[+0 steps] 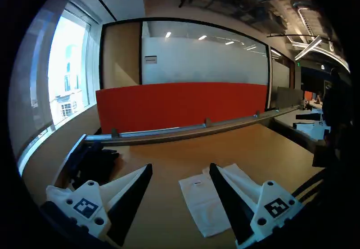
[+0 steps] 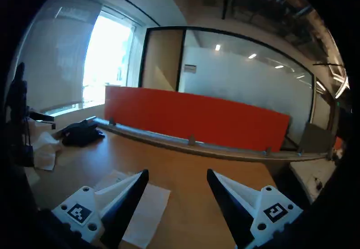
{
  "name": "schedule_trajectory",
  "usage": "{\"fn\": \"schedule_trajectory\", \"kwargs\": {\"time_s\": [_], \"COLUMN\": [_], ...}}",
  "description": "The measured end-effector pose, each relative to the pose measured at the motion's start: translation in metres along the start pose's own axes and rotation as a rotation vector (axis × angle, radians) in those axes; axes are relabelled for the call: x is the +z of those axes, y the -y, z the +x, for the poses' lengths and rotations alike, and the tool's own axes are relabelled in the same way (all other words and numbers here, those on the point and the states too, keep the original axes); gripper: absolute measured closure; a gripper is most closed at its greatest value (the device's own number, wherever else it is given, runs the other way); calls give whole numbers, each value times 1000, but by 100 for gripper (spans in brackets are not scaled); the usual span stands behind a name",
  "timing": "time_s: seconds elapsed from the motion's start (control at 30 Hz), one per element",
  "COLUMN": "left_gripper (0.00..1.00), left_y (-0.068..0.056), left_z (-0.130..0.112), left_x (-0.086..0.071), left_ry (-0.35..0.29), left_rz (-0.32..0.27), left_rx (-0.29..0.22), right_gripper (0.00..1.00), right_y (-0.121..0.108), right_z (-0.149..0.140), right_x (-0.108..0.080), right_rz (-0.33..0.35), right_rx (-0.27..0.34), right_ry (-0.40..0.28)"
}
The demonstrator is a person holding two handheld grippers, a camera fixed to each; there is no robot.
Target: Fold towel
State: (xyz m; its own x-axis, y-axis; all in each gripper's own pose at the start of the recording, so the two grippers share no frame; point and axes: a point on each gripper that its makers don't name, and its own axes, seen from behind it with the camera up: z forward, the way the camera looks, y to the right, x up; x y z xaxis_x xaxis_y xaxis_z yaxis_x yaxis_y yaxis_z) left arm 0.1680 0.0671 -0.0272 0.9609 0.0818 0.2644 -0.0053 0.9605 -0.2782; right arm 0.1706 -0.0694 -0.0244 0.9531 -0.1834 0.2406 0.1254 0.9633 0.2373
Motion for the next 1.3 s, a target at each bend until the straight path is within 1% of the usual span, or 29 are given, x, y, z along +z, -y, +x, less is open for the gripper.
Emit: {"fn": "schedule_trajectory", "kwargs": {"time_s": [0.17, 0.37, 0.57, 0.7, 0.97, 1.17, 1.3], "left_gripper": [6, 6, 6, 6, 6, 6, 6], "left_y": [-10, -16, -24, -30, -38, -44, -48], "left_z": [-8, -20, -41, -59, -98, -131, -155], "left_x": [3, 6, 10, 15, 23, 30, 36], "left_ry": [37, 67, 104, 133, 199, 247, 284], "left_rz": [-49, -74, -100, -112, -133, -142, -147], "left_rx": [10, 31, 48, 58, 58, 54, 61], "right_gripper": [0, 0, 0, 0, 0, 0, 0], "right_y": [8, 16, 24, 28, 38, 45, 49], "right_z": [-8, -19, -36, -51, -85, -117, -139], "right_x": [3, 4, 7, 8, 12, 15, 17], "right_rz": [46, 81, 108, 122, 149, 163, 168], "right_rx": [-24, -35, -45, -42, -40, -39, -36], "right_ry": [49, 77, 105, 126, 175, 219, 246]}}
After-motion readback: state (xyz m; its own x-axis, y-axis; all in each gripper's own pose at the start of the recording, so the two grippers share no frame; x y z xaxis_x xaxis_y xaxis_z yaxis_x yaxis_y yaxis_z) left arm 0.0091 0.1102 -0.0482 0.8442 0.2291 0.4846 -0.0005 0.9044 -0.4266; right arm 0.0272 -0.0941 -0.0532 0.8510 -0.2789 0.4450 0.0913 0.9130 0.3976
